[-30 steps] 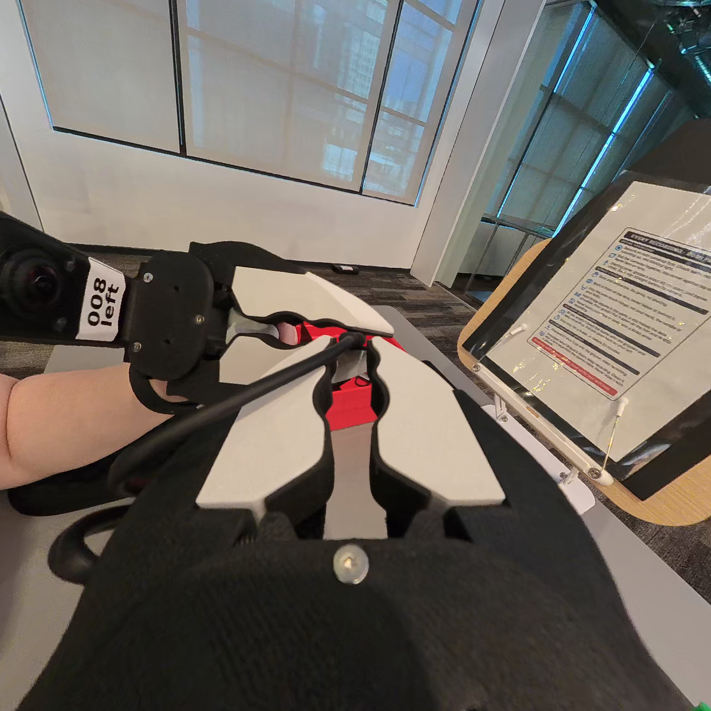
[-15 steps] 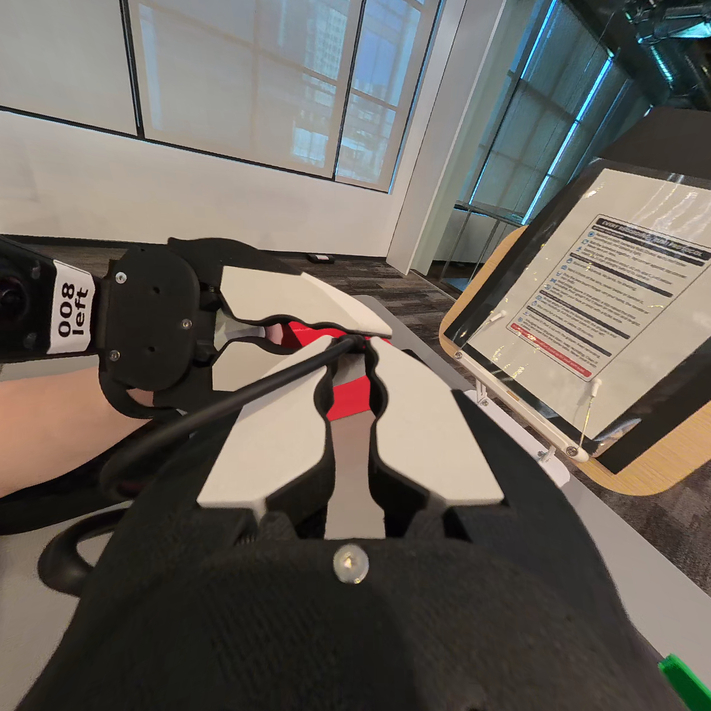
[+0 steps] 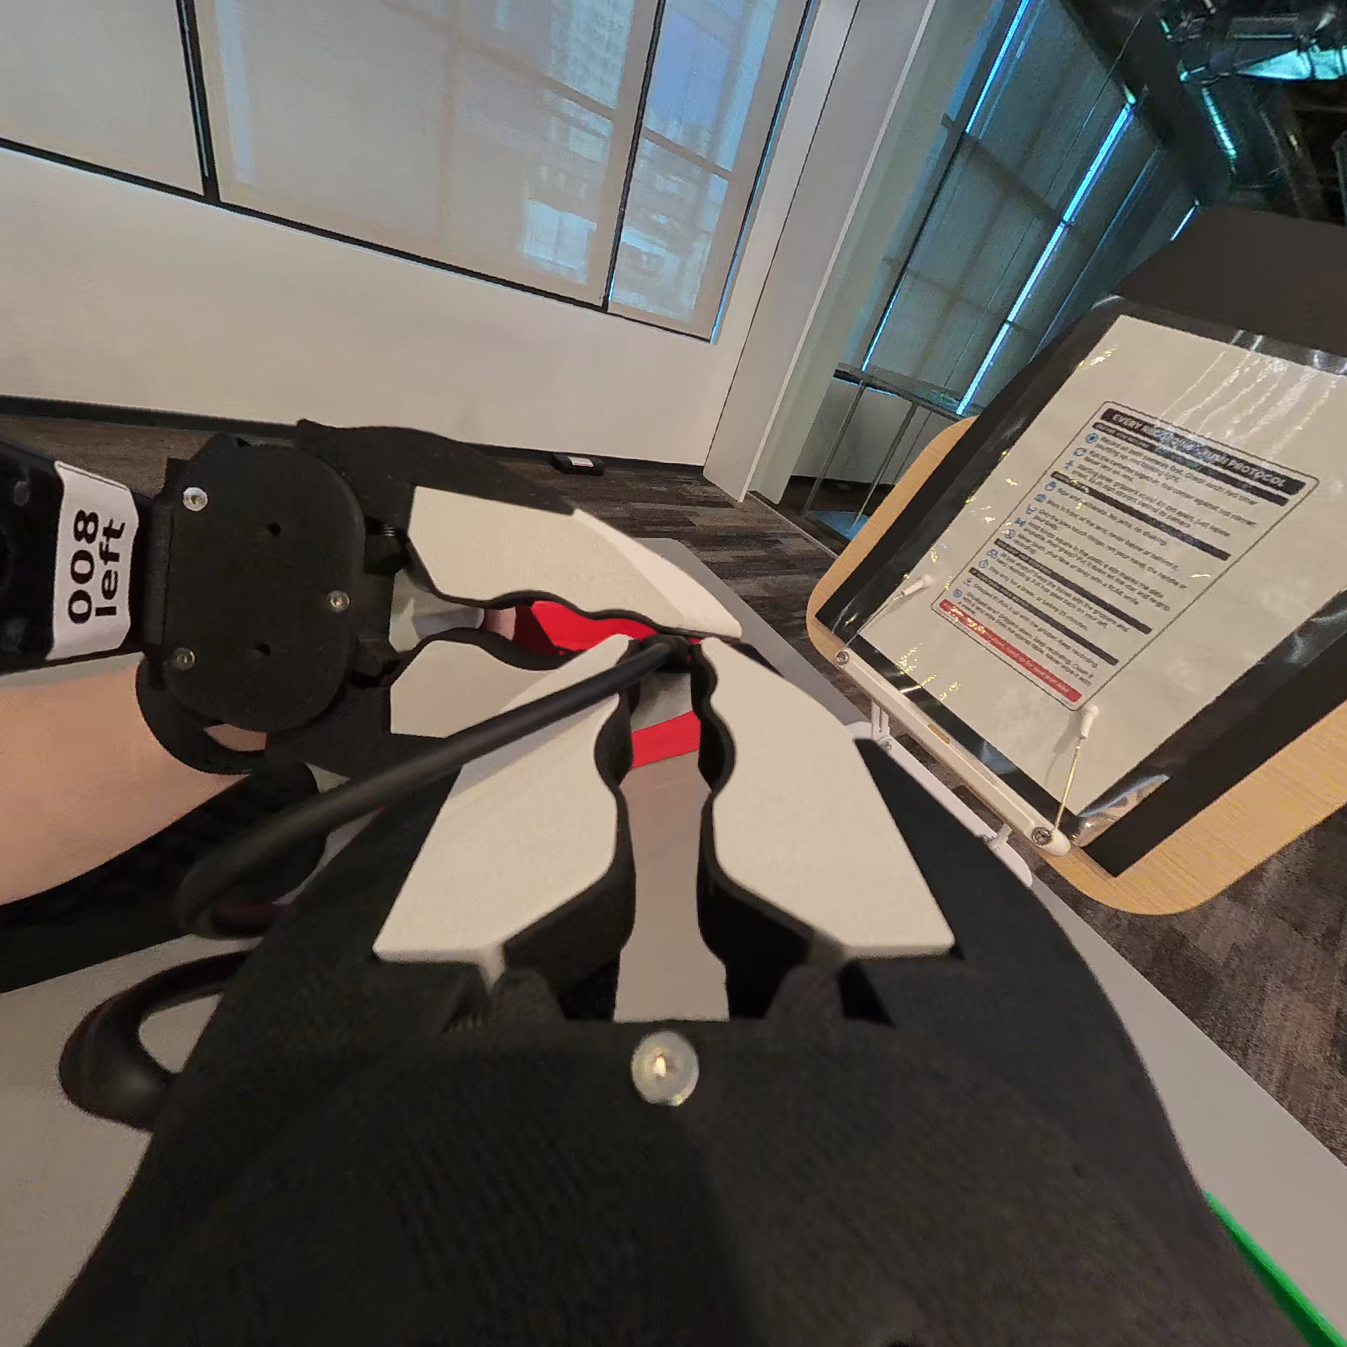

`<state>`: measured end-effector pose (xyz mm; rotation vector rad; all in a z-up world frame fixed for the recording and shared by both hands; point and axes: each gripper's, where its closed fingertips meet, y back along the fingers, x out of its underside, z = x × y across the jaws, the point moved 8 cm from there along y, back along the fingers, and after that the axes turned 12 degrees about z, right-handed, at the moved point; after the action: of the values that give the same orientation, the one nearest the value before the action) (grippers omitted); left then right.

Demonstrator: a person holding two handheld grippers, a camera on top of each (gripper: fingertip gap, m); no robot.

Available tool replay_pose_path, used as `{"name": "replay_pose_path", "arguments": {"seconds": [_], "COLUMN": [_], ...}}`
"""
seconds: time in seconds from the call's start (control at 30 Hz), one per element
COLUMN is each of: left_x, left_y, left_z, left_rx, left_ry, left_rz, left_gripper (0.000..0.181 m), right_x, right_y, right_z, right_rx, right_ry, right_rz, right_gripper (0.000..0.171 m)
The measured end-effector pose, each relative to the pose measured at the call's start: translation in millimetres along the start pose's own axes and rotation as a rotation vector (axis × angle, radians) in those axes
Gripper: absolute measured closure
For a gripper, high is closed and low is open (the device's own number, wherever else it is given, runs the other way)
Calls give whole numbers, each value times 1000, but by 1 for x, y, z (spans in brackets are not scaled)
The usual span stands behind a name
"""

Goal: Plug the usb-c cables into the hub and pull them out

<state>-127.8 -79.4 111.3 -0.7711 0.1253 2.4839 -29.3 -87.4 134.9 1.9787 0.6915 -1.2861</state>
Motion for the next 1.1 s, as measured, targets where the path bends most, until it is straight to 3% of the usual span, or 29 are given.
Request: {"name": "replay_pose_path", "arguments": {"seconds": [0.03, 0.5, 0.63, 0.73, 0.9, 1.0, 1.1], "left_x": [0, -1, -5, -8, 3, 18, 37], "left_y": [-1, -2, 1, 3, 3, -9, -28], "left_z": [-1, -3, -3, 4, 23, 15, -16], "left_rx": [-1, -26, -18, 146, 334, 524, 714], "left_ry": [-7, -51, 3, 200, 451, 553, 533], "left_rz": [5, 16, -55, -100, -74, 96, 327], "left_gripper": [175, 175, 172, 156, 153, 152, 155], "right_x": [0, 2, 0, -1, 3, 3, 2], "right_y": [0, -1, 5, 15, 42, 67, 91], "right_z": [0, 1, -1, -10, -41, -58, -69], "right_rx": [3, 41, 0, 8, 127, 195, 256], "right_ry": [-1, 35, 86, 108, 110, 77, 71], "right_rz": [9, 37, -6, -22, -9, -35, -57], "right_gripper": [158, 158, 158, 158, 157, 157, 157]}}
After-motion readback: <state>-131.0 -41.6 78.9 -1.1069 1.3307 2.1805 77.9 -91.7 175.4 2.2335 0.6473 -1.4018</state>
